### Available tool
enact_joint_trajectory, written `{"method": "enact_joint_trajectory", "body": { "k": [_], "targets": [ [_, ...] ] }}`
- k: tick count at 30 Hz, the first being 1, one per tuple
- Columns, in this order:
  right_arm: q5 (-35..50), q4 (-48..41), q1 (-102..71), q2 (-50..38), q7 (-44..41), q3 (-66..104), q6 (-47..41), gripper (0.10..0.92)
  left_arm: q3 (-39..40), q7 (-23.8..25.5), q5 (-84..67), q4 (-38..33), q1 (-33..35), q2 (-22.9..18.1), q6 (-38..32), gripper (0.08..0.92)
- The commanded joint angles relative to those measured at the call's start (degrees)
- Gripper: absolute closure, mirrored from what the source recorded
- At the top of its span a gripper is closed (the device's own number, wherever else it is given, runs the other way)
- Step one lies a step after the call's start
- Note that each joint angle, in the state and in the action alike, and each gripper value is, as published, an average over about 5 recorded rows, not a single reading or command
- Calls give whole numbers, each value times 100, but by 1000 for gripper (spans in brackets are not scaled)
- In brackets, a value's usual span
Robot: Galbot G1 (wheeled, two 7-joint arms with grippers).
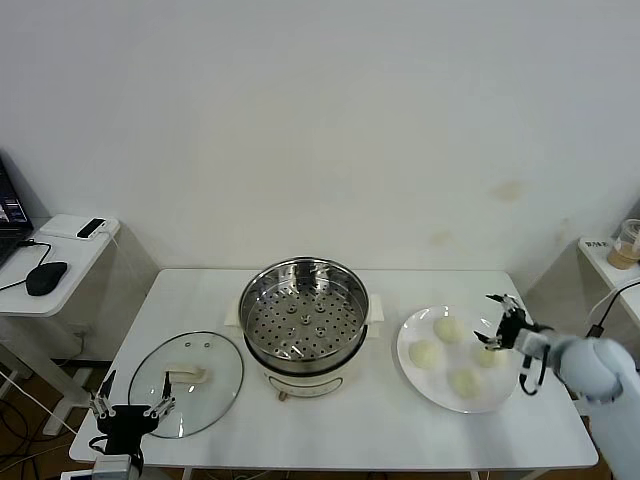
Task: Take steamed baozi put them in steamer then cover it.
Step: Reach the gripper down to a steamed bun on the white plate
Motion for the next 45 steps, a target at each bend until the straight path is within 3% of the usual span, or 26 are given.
{"method": "enact_joint_trajectory", "body": {
  "k": [1,12,32,45],
  "targets": [
    [-110,-1409,2696,-657,-1773,-2497,11,203,-15,20,127,-30,-67,4,47,177],
    [-24,-2327,3895,6,-2192,-4185,171,203,-94,-29,105,-15,-210,2,64,177],
    [-344,-3367,4018,966,-1699,-4449,-10,215,-237,-19,109,-28,-225,0,44,177],
    [-400,-3436,4020,1024,-1689,-4475,-85,380,-249,-30,112,-35,-239,-5,44,177]
  ]
}}
